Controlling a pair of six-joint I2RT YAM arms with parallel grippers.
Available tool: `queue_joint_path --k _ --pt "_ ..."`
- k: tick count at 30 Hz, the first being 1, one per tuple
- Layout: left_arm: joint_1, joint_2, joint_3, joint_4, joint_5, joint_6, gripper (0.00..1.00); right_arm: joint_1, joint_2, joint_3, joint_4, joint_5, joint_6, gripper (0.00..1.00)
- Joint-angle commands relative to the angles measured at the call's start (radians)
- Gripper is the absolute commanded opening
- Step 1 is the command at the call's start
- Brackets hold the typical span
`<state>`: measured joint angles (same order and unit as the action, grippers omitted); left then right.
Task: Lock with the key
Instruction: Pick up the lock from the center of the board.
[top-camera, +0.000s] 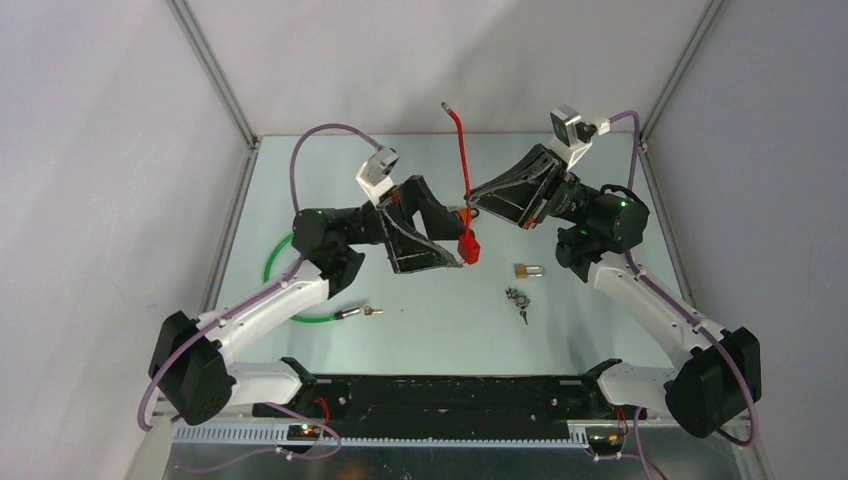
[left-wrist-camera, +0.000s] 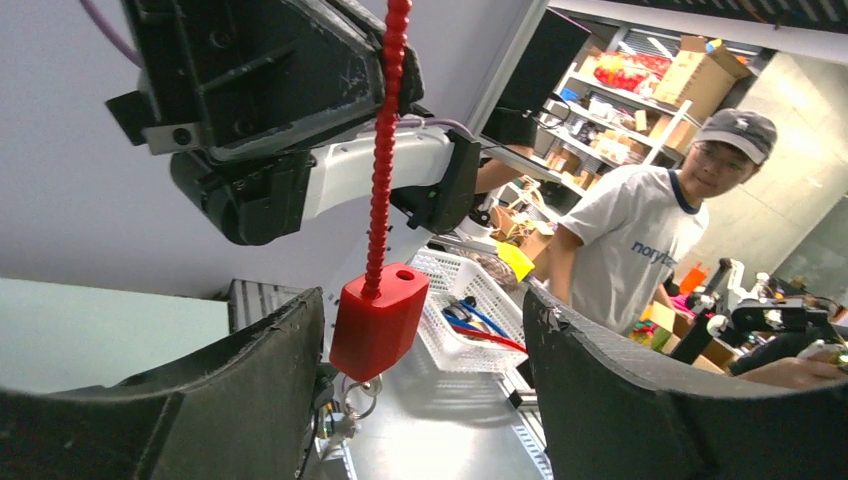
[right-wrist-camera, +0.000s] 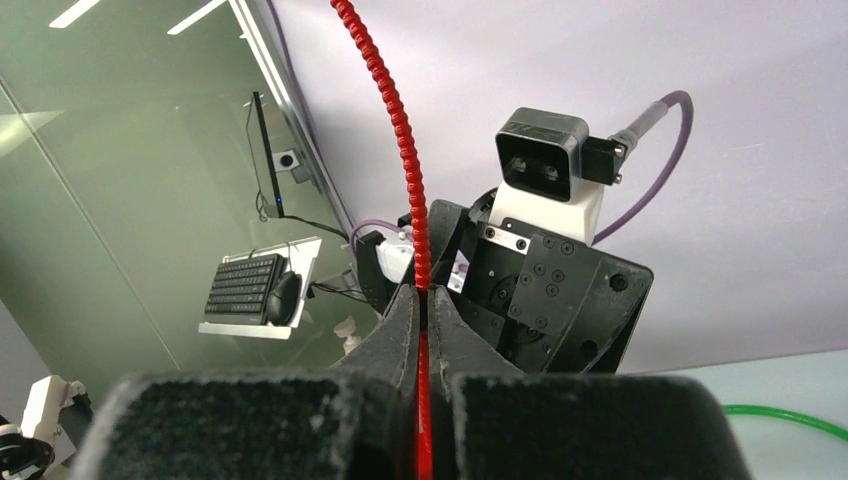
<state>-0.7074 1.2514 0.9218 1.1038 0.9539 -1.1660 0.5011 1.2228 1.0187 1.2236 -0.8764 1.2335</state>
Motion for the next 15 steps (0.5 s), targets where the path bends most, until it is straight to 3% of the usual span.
queue_joint_path --k 1,5,7,13,15 --pt "-0.046 0.028 0.042 0.098 0.021 -0.034 0.76 0.005 -0.003 0.025 0.074 0.038 0.029 0.0" --pt "-0.06 0.051 0.052 0.099 0.019 -0.03 0.73 0.006 -0.002 0.027 0.077 0.037 0.034 0.0" --pt "-0.062 0.053 0.055 0.1 0.02 -0.027 0.66 0.007 -0.001 0.027 0.079 0.037 0.037 0.0" --pt "-0.067 0.059 0.07 0.101 0.025 -0.027 0.4 0.007 0.003 0.026 0.088 0.037 0.046 0.0" --pt "-0.068 0.062 0.073 0.102 0.023 -0.027 0.24 0.006 0.006 0.027 0.087 0.033 0.047 0.0"
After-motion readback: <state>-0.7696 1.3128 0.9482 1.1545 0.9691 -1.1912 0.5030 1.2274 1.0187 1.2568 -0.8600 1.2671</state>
